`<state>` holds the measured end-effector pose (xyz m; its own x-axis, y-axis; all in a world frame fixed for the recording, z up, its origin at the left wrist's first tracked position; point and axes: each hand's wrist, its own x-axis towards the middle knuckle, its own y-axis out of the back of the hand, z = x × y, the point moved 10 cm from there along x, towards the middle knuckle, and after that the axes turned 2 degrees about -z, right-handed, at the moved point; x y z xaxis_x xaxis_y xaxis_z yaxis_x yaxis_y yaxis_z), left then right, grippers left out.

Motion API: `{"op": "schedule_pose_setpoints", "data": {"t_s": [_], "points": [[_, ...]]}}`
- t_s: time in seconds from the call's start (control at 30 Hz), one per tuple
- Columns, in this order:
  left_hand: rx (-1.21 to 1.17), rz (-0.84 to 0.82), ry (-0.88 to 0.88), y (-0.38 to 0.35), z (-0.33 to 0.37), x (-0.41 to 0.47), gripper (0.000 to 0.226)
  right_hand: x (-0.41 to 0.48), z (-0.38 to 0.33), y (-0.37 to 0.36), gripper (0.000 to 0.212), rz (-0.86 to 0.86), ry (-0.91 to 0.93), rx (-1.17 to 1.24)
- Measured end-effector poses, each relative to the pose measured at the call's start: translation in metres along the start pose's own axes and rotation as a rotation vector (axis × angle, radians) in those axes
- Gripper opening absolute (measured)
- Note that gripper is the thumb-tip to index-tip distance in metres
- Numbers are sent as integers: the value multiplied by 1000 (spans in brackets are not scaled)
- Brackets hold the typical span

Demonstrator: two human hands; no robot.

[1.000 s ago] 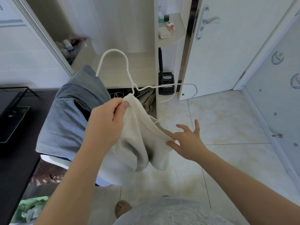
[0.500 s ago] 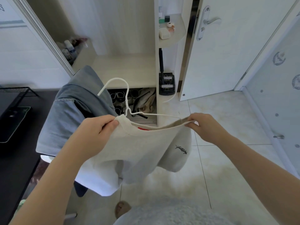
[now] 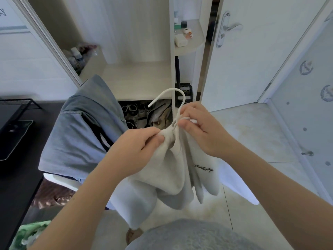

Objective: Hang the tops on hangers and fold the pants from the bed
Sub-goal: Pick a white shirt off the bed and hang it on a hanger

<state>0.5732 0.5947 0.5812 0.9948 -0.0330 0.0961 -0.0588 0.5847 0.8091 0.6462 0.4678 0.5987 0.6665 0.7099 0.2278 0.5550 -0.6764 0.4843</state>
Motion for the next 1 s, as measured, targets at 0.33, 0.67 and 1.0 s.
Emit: {"op": "schedule_pose_setpoints", "data": {"t_s": [0.33,0.67,1.0], "points": [[202,83,-23,23,-34,-1,28,-7,27,24,14,-35,-140,27],[86,87,76,31,-61,-12,25,-7,36,28,36,-82,-222,-33],[-118,209,171,10,-95,-28,84,-9,31,32,39,41,-193,-4]]}}
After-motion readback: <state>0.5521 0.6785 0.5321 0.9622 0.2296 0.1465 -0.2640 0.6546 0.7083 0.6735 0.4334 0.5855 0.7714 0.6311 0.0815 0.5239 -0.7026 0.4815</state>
